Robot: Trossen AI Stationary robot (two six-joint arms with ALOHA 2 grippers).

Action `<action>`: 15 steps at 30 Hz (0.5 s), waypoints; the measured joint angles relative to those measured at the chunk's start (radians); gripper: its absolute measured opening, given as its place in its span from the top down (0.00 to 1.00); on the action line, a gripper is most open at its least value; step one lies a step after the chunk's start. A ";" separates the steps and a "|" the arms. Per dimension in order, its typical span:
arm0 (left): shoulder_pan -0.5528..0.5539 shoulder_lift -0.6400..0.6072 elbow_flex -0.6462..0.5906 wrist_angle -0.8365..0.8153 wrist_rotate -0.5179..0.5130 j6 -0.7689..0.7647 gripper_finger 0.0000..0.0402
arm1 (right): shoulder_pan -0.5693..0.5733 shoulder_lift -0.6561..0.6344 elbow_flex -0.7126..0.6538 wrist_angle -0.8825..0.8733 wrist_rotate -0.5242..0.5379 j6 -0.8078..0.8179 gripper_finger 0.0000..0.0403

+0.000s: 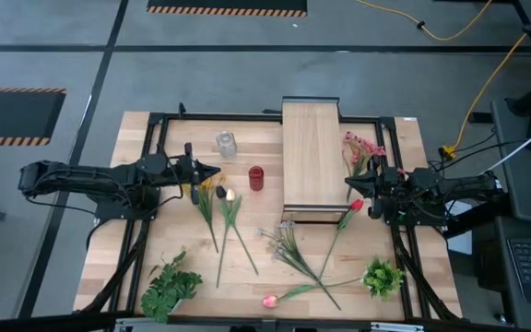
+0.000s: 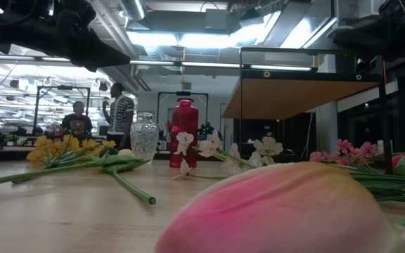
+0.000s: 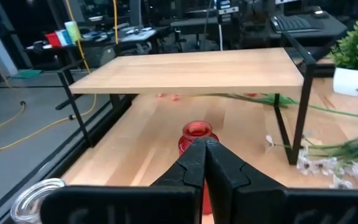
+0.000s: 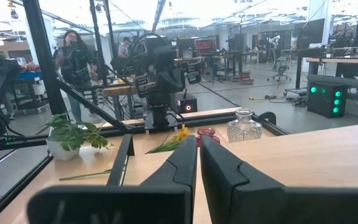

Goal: Pick and place flowers into a vace then onto a shelf
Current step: Put the white flowers into the red vase

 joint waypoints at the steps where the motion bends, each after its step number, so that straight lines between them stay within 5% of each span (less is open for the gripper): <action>1: 0.000 0.003 0.000 0.007 -0.002 0.000 0.99 | 0.000 0.000 0.000 0.000 0.000 0.000 0.94; 15: 0.000 0.004 0.001 0.067 -0.009 0.008 0.99 | 0.000 0.119 0.169 -0.138 0.043 0.032 0.94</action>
